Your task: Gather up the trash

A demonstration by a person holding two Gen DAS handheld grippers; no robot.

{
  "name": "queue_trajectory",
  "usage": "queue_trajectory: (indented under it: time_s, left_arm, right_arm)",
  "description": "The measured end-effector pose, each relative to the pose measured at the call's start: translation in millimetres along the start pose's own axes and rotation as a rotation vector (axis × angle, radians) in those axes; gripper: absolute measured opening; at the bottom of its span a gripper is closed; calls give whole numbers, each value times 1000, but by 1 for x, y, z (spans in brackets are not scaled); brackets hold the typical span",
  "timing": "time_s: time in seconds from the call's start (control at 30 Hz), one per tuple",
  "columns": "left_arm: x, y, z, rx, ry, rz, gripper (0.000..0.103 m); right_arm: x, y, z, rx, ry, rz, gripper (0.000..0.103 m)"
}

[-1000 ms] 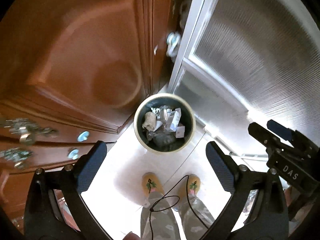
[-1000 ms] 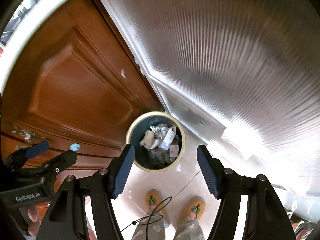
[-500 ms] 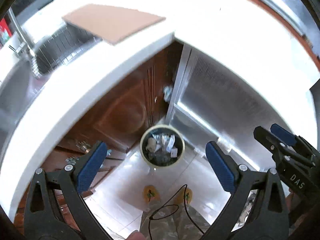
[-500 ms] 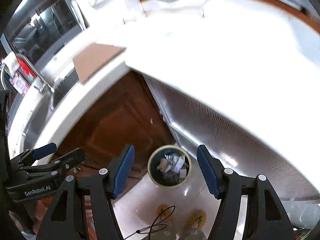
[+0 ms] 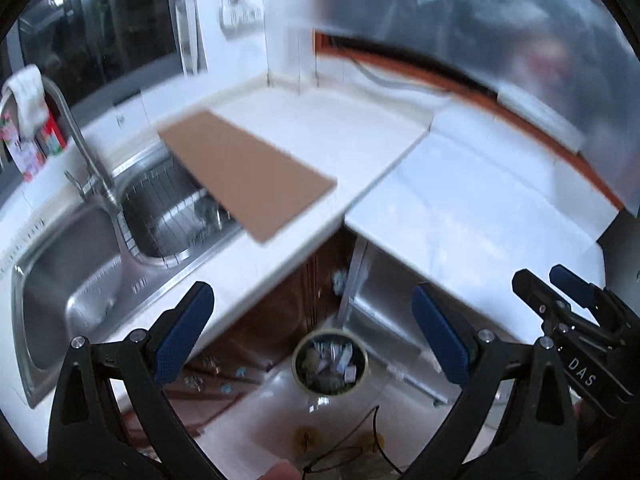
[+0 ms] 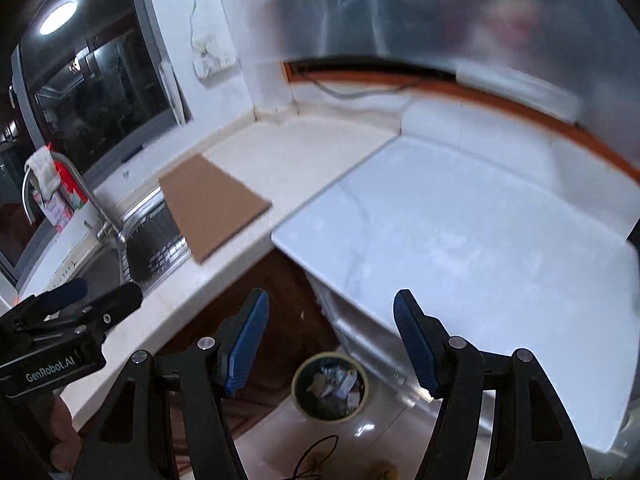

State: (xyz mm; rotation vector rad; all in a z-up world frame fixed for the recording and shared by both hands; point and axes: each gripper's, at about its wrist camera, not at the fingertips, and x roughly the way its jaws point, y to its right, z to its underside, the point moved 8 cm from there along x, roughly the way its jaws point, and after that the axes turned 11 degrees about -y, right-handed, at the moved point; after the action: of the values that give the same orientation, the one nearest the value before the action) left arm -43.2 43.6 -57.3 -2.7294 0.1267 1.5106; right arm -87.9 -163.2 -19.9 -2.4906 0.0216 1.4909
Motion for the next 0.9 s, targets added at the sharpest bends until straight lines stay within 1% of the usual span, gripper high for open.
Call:
queue_trajectory:
  time_s: [0.07,0.2,0.3,0.47,0.6,0.9]
  left_arm:
    - [-16,1,-15,-3,38,2,98]
    - [-38,4,-35,2,88,-10,98]
    - [-48,8,-47,9,108,-6,98]
    - [-49,14,-60,13,110,9,98]
    - [-50,18,-68,24,119,21,98]
    - [-50,27,-69,60,121,30,98]
  right_arm:
    - [-21,2,-20,10,19,1,66]
    - [-54,-1,-46,15,59,12,68]
    - [-75,-5,-61,20,88,16,71]
    - [-96,-7,-82,32,118,35,76]
    - [-104,-8,-91,45,133,42,76]
    - [-101,-9,-87,44,148,62,76]
